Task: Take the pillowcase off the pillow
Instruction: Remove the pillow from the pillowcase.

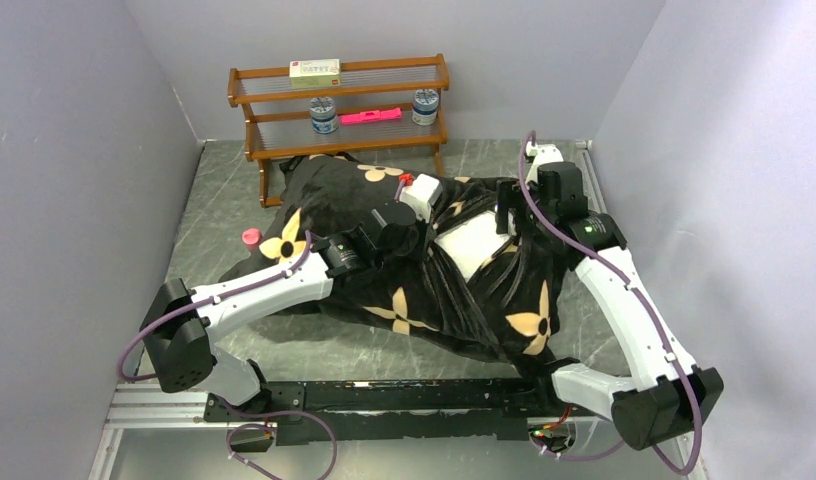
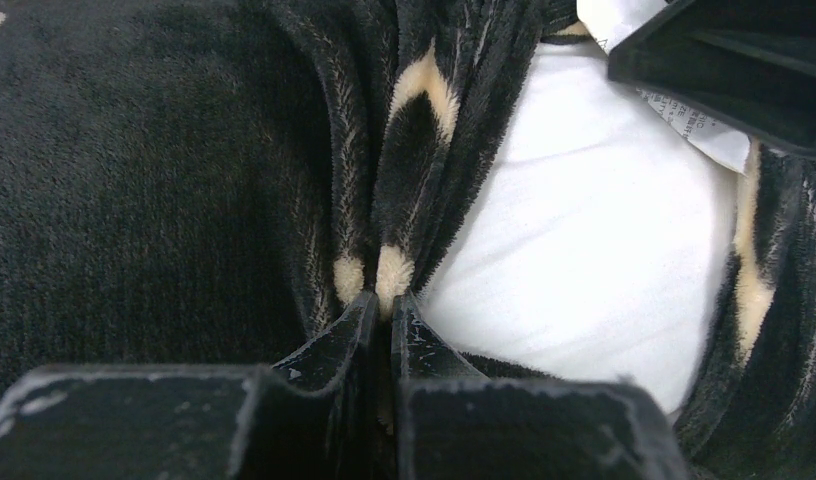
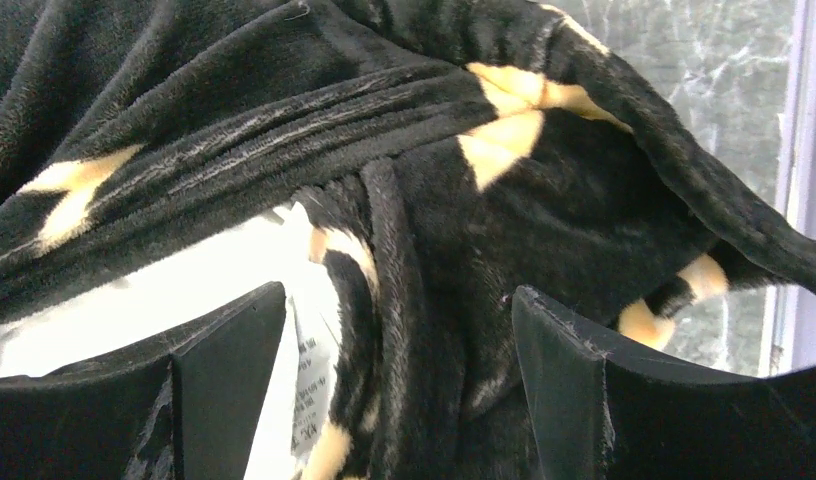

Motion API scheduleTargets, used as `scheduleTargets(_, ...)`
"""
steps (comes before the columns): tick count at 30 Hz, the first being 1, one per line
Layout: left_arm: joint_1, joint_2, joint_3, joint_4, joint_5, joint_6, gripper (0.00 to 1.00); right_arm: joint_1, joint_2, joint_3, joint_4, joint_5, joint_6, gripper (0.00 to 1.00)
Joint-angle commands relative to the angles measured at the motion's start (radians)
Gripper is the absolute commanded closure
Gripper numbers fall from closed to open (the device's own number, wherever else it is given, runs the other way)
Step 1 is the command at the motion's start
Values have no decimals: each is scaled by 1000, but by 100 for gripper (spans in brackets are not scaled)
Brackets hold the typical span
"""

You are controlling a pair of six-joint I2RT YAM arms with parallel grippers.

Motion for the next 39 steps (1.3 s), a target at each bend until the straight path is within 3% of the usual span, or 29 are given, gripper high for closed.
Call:
scheduleTargets(1,21,-9,-16,-75,-35,11,95,-5,35,30,73,-43,-23,14)
scheduleTargets(7,21,-6,-19,-63,-16,4,95,-5,96,20,24,98,-4,18)
scheduleTargets(14,21,-10,-34,-63,-12,-2,95,-42,26,-70,-18,368,11,29)
scheduleTargets(18,21,2,-34,-66,15,-9,95,-65,-8,-116,-13,416,26,47)
scheduleTargets(22,21,5,-43,-72,44,-22,95,-71,-44,-145,0,452,35,51)
scheduleTargets(25,21,-10,-74,-58,49,-26,95,-78,-72,-167,3,470,42,64)
scheduleTargets(27,21,-21,-100,-44,47,-24,95,-99,-85,-188,6,466,46,78)
scheduleTargets(29,21,-30,-119,-36,43,-18,95,-121,-91,-206,6,453,60,99)
scheduleTargets(33,21,-44,-136,-22,46,2,95,-179,-88,-240,24,347,91,100)
scheduleTargets(39,21,-74,-119,21,63,57,95,-206,-82,-282,103,60,140,100)
